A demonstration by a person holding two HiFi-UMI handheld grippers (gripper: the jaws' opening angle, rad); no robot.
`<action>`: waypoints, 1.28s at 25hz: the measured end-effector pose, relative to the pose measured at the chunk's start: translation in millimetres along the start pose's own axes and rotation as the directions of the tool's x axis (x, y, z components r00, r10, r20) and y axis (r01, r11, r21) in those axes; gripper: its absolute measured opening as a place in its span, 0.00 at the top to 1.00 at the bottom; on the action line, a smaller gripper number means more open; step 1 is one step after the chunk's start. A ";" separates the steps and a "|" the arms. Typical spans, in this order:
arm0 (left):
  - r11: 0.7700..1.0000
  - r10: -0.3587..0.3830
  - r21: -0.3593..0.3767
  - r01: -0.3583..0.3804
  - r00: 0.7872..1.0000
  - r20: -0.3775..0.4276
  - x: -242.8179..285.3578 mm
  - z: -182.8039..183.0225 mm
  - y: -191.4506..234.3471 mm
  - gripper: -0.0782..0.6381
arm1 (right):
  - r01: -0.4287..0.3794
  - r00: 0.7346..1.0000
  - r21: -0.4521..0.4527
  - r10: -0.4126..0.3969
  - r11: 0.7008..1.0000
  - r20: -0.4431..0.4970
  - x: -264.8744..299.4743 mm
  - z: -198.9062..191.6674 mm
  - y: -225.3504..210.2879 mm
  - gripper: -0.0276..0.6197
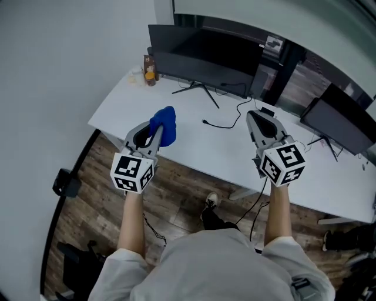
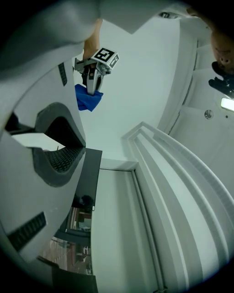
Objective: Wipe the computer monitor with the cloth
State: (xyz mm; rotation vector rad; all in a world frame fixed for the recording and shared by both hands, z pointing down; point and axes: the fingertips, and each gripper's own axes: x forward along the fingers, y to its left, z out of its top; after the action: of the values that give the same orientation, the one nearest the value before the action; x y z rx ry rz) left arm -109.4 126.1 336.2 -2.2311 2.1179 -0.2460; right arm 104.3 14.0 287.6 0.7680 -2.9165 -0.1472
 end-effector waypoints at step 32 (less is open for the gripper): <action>0.823 -0.499 0.350 0.447 0.864 0.070 469.3 180.6 -17.9 0.81 | 0.397 0.917 0.114 -0.399 0.911 -0.007 122.2 -15.6 -265.7 0.94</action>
State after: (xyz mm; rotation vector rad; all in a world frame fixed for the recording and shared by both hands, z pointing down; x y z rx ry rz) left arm -42.4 -352.8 197.1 -2.4309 1.2942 -0.3880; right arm 129.4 -277.8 281.3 1.3817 -2.7602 -0.0238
